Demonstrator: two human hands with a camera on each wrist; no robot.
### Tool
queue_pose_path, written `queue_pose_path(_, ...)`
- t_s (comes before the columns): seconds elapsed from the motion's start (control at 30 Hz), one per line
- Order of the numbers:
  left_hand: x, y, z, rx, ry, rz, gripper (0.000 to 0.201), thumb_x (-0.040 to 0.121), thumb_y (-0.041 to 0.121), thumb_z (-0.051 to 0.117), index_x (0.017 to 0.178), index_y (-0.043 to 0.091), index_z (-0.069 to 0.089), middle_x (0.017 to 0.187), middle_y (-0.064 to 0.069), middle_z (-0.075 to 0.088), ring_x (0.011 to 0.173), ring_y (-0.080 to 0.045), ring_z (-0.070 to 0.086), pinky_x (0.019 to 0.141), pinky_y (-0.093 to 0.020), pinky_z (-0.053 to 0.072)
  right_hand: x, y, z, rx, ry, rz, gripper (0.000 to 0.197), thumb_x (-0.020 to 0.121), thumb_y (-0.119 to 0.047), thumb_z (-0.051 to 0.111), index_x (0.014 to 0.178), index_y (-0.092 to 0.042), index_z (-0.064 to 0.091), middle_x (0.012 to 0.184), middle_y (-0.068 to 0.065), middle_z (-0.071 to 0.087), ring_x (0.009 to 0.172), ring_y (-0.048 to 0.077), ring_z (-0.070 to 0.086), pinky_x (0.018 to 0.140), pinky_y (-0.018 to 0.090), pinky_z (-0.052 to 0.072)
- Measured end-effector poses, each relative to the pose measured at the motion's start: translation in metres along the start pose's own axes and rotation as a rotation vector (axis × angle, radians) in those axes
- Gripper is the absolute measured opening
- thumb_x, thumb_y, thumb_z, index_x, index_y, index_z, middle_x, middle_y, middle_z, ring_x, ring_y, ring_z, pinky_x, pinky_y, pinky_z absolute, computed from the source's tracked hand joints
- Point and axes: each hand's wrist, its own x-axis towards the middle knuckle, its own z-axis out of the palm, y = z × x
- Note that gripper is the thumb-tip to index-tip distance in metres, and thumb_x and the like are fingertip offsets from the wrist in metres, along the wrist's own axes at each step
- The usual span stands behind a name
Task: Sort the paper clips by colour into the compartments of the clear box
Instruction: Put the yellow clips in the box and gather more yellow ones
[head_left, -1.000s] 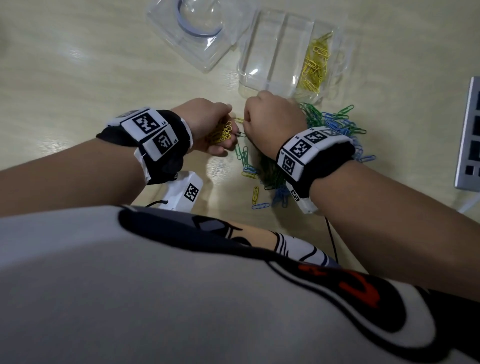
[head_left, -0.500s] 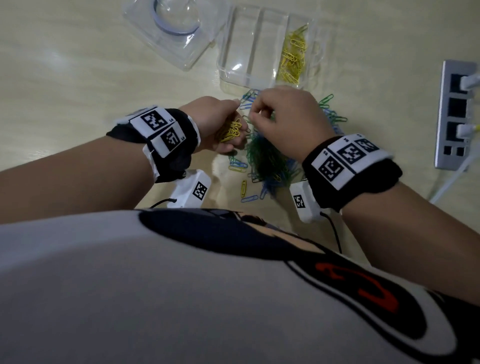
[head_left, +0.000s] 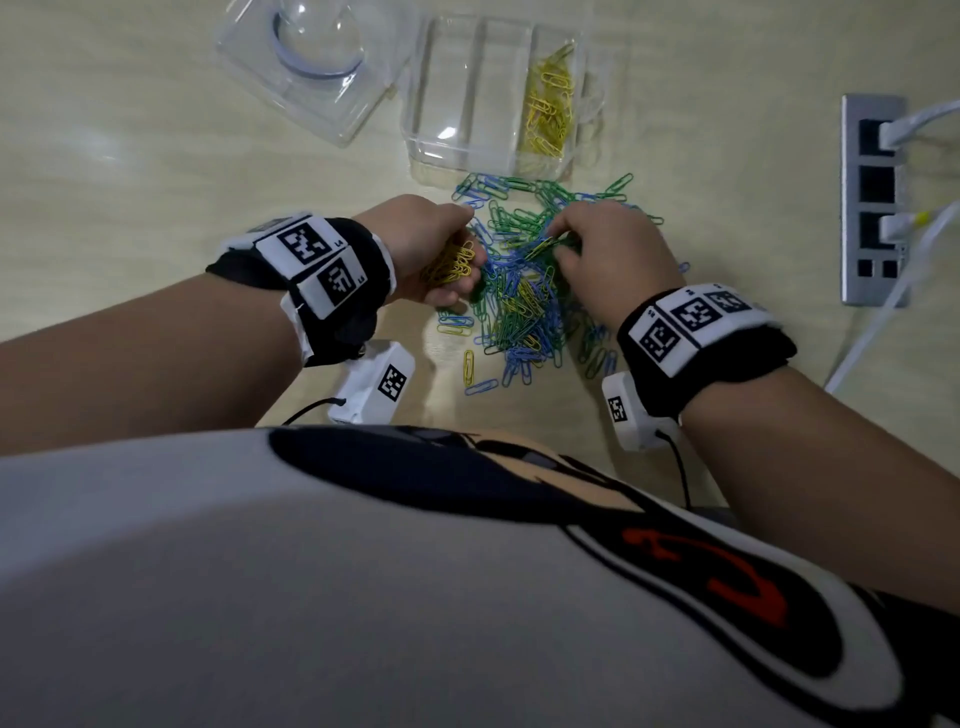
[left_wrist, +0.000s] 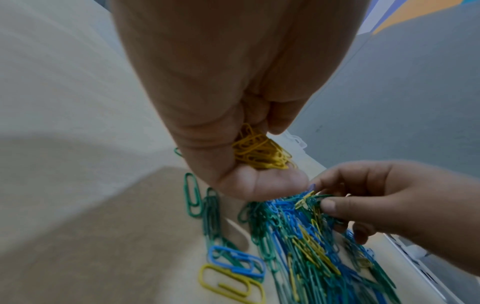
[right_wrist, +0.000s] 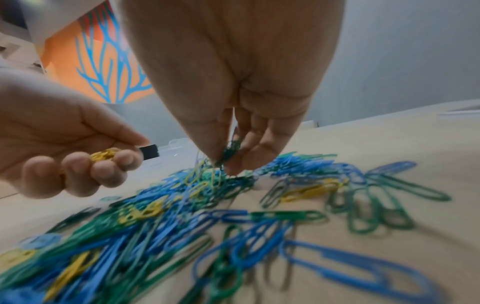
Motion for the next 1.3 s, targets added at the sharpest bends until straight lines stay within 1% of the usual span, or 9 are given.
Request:
queue_pose_path(0.13,0.0,0.0,0.003,0.024,0.009,0.006,0.047,0.103,0.036,0.031,0.076,0.009,0.057,0.06,-0.004,0.056,0.043,-0.009,0.054,0.043,-0.018,0.049,-0.002,0.013,-0.012,-0.081,0.005,0.042,0.04,0.088,-0.013,0.051,0.123,-0.031,0.06,0.126,0.004,0.056,0.109,0.028,0.056,0.088,0.035,0.046)
queue_pose_path(0.27,0.002,0.001,0.006,0.033,0.003,0.005,0.047,0.103,0.036,0.031,0.076,0.008,0.056,0.063,-0.006,0.054,0.044,-0.011,0.054,0.043,-0.018,0.049,-0.002,0.013,-0.013,-0.085,0.042,0.061,0.03,0.089,-0.019,0.052,0.117,-0.028,0.06,0.122,0.005,0.052,0.101,0.029,0.057,0.082,0.036,0.047)
queue_pose_path(0.47,0.005,0.001,0.008,0.045,0.004,0.011,0.047,0.103,0.037,0.031,0.075,0.009,0.057,0.062,-0.005,0.055,0.048,-0.012,0.055,0.053,-0.024,0.05,0.003,0.002,0.003,-0.159,-0.038,-0.033,0.018,0.094,-0.029,0.05,0.107,-0.021,0.06,0.113,0.008,0.05,0.097,0.033,0.056,0.079,0.04,0.048)
queue_pose_path(0.63,0.007,0.0,0.007,0.036,0.016,0.011,0.048,0.103,0.037,0.032,0.075,0.008,0.058,0.06,-0.004,0.056,0.048,-0.012,0.055,0.051,-0.023,0.052,0.007,0.003,-0.001,-0.177,-0.02,-0.047,0.016,0.093,-0.023,0.048,0.1,-0.021,0.063,0.108,0.008,0.054,0.095,0.031,0.057,0.075,0.038,0.045)
queue_pose_path(0.8,0.01,0.002,0.009,0.04,0.013,0.014,0.048,0.103,0.037,0.031,0.074,0.009,0.058,0.057,-0.002,0.057,0.048,-0.011,0.055,0.054,-0.024,0.049,0.005,0.003,-0.01,-0.093,0.009,-0.028,0.025,0.093,-0.02,0.048,0.108,-0.026,0.067,0.11,0.005,0.064,0.1,0.028,0.058,0.08,0.037,0.049)
queue_pose_path(0.93,0.013,0.004,0.01,0.022,-0.006,0.021,0.049,0.103,0.039,0.03,0.076,0.009,0.058,0.062,-0.004,0.056,0.051,-0.012,0.054,0.052,-0.023,0.046,0.0,-0.005,-0.014,0.051,0.053,-0.023,0.026,0.089,-0.018,0.051,0.111,-0.028,0.06,0.096,-0.004,0.069,0.091,0.021,0.06,0.078,0.034,0.05)
queue_pose_path(1.1,0.015,0.005,0.011,-0.038,0.015,0.029,0.039,0.101,0.038,0.036,0.092,0.007,0.057,0.068,-0.007,0.061,0.051,-0.013,0.059,0.047,-0.02,0.05,-0.006,-0.031,-0.013,0.256,-0.008,-0.161,0.017,0.082,-0.022,0.064,0.097,-0.028,0.059,0.084,-0.012,0.067,0.067,0.003,0.054,0.074,0.03,0.051)
queue_pose_path(1.2,0.014,0.005,0.01,-0.056,0.025,0.044,0.032,0.1,0.035,0.041,0.097,0.008,0.058,0.069,-0.007,0.06,0.05,-0.012,0.059,0.049,-0.022,0.051,-0.003,-0.037,-0.01,0.26,0.023,-0.207,0.012,0.083,-0.027,0.062,0.095,-0.028,0.062,0.089,-0.012,0.067,0.071,0.005,0.055,0.074,0.031,0.051)
queue_pose_path(1.3,0.014,0.003,0.006,-0.051,0.005,0.022,0.043,0.102,0.039,0.034,0.083,0.01,0.06,0.062,-0.003,0.06,0.049,-0.011,0.058,0.049,-0.02,0.05,0.008,-0.032,-0.008,0.176,0.11,-0.179,0.014,0.088,-0.024,0.054,0.097,-0.023,0.065,0.098,-0.004,0.064,0.083,0.015,0.057,0.079,0.033,0.048)
